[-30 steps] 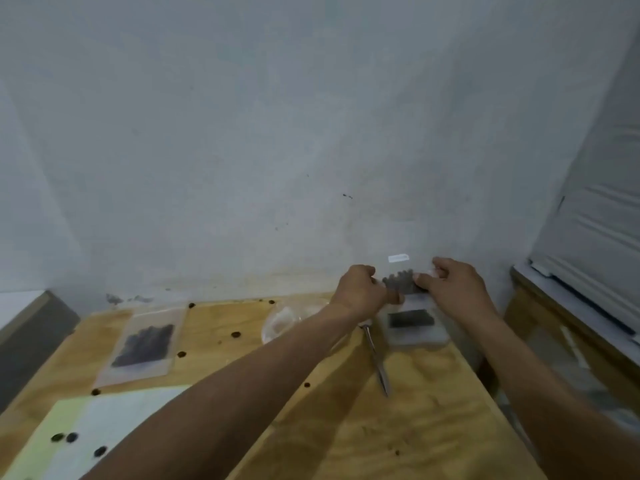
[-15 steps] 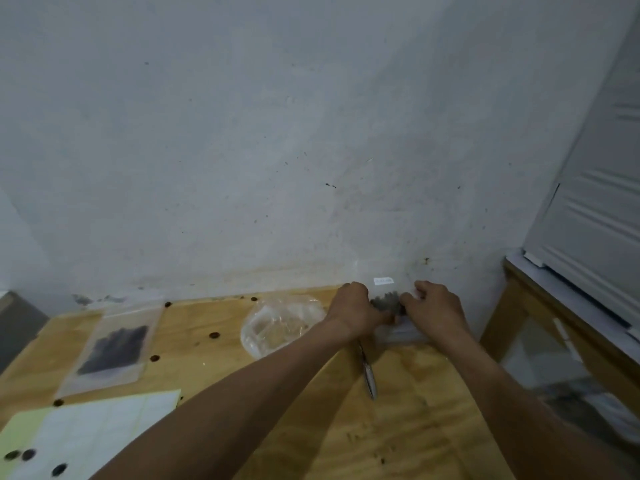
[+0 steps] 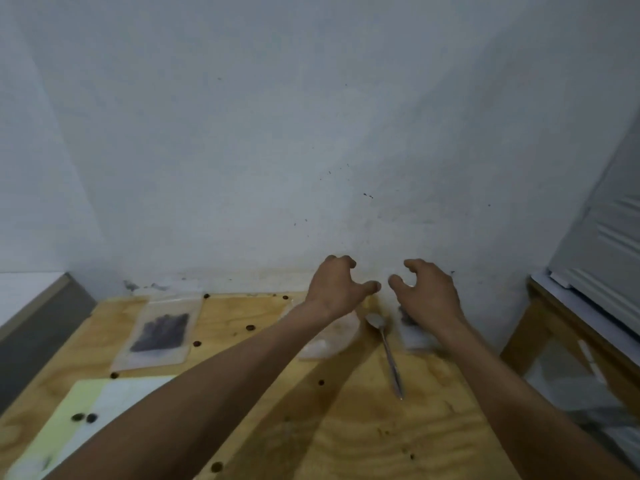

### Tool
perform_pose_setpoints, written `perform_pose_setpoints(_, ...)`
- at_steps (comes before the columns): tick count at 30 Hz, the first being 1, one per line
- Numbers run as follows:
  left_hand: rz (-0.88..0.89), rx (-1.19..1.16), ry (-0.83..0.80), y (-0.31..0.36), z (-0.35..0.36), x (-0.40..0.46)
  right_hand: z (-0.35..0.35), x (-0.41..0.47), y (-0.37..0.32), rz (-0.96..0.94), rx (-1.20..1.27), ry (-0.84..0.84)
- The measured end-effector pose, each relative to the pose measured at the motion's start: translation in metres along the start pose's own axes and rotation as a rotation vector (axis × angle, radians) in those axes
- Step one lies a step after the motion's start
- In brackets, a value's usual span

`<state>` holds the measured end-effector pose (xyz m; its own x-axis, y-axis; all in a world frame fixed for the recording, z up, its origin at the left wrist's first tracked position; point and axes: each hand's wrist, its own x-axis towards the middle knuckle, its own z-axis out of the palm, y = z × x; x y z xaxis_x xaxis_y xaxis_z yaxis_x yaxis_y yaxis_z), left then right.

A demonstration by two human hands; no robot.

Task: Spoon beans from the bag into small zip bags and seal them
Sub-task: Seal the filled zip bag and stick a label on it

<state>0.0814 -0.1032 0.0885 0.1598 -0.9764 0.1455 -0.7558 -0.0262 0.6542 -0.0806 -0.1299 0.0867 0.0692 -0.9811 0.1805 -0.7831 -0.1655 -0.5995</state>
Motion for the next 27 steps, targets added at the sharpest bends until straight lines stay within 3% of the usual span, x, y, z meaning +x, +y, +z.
perform_pose_setpoints(11,-0.262,0.105,0.190,-0.133,-0.142,-0.054,0.094,-0.023,-0.145,-0.295,0.031,-0.215)
perform_pose_setpoints(17,-0.501,0.190,0.189,-0.220,-0.186,-0.094,0.166,-0.055,-0.196,-0.386,-0.004,-0.403)
perform_pose_setpoints(23,-0.624,0.095,0.161,-0.259,-0.178,-0.113,0.214,-0.076,-0.220,-0.295,-0.122,-0.531)
perform_pose_setpoints(27,-0.667,-0.202,0.238,-0.263,-0.166,-0.110,0.230,-0.075,-0.228,-0.153,0.018,-0.551)
